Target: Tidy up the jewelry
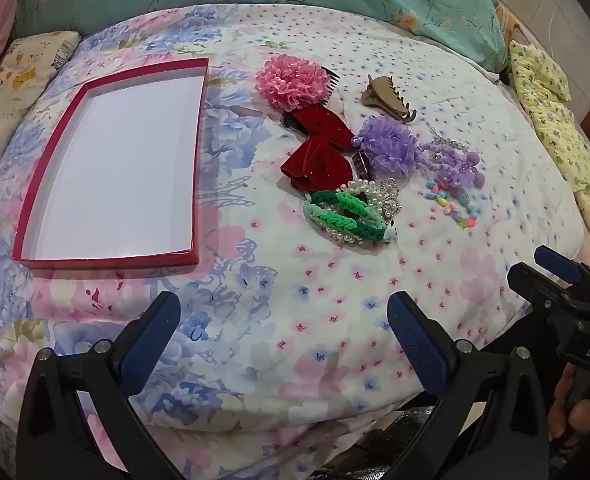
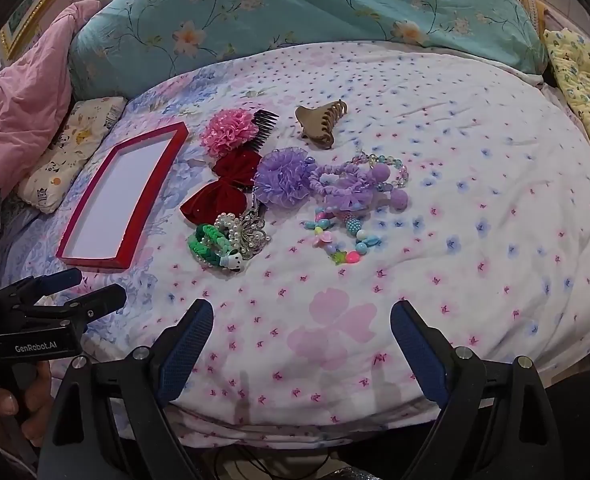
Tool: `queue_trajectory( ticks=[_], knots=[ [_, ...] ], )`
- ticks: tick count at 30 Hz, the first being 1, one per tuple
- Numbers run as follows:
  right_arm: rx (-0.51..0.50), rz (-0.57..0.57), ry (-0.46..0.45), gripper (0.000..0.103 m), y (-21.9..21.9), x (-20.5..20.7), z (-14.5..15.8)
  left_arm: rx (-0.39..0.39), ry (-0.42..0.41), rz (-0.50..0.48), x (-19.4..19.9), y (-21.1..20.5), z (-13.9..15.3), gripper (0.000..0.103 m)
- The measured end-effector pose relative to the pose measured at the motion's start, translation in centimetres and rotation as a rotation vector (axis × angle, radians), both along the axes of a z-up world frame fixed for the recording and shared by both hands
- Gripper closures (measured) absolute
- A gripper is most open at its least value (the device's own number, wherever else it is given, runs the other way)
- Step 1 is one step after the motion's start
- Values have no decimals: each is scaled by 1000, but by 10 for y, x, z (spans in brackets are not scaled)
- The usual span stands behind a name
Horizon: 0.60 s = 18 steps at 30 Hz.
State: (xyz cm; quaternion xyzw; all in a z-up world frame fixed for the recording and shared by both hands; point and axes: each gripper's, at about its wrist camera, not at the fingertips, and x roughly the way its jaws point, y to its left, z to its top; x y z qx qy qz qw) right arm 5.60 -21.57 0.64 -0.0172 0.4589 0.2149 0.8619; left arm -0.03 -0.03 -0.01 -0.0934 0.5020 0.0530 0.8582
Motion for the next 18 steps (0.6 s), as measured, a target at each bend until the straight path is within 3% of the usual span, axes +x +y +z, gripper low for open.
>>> queue_trajectory(
  ticks=[18],
  knots=[
    [-1,9,6,11,2,-4,0,1,-13,-2,-1,2,0,0]
  ],
)
